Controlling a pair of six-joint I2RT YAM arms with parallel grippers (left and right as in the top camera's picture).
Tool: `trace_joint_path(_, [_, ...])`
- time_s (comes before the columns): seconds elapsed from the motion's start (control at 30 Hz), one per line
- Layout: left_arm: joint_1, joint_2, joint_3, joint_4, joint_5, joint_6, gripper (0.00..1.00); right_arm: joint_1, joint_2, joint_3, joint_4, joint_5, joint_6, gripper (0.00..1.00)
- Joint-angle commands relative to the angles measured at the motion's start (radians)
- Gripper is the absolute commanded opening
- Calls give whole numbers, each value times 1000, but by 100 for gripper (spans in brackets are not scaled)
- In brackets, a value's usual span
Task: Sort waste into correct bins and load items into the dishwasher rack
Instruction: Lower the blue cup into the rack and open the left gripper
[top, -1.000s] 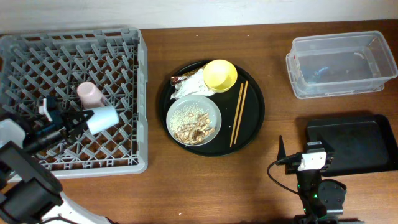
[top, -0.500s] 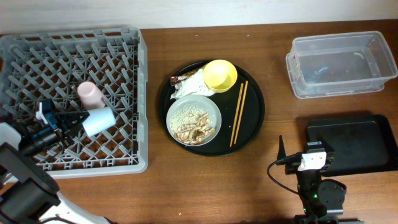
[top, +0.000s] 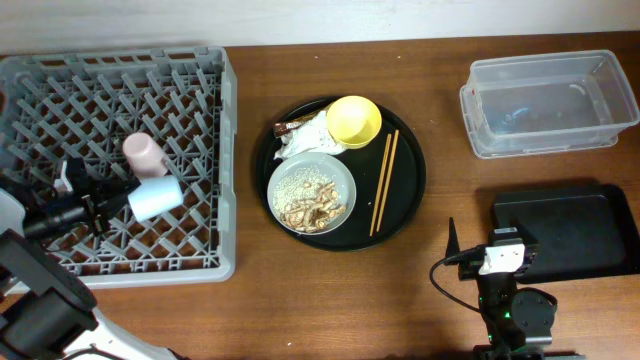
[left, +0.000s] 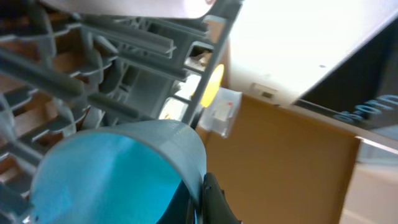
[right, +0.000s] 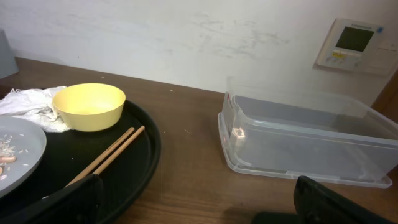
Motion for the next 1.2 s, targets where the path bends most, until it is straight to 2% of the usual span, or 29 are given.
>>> trace_joint_path(0.0, [19, 16, 49, 3, -451, -50, 1, 5, -5, -9, -1, 9, -6, 98])
trace_joint_path(0.1, [19, -15, 60, 11, -570, -117, 1, 5, -5, -9, -1, 9, -6, 98])
trace_joint_path(0.3, [9, -20, 48, 32, -566, -116, 6, 5, -5, -9, -1, 9, -6, 98])
trace_joint_path(0.4, [-8, -20, 25, 45, -468, -75, 0, 5, -5, -9, -1, 9, -6, 98])
trace_joint_path(0.5, [-20, -20, 10, 44, -333, 9, 0, 5, -5, -9, -1, 9, -6, 98])
trace_joint_path(0.67, [-21, -20, -2, -5, -214, 93, 0, 5, -5, -9, -1, 9, -6, 98])
trace_joint_path(0.97, [-11, -18, -114, 73, -196, 78, 0, 5, -5, -9, -1, 9, -6, 98])
trace_joint_path(1.17, [59, -18, -121, 103, -359, -2, 0, 5, -5, -9, -1, 9, -6, 98])
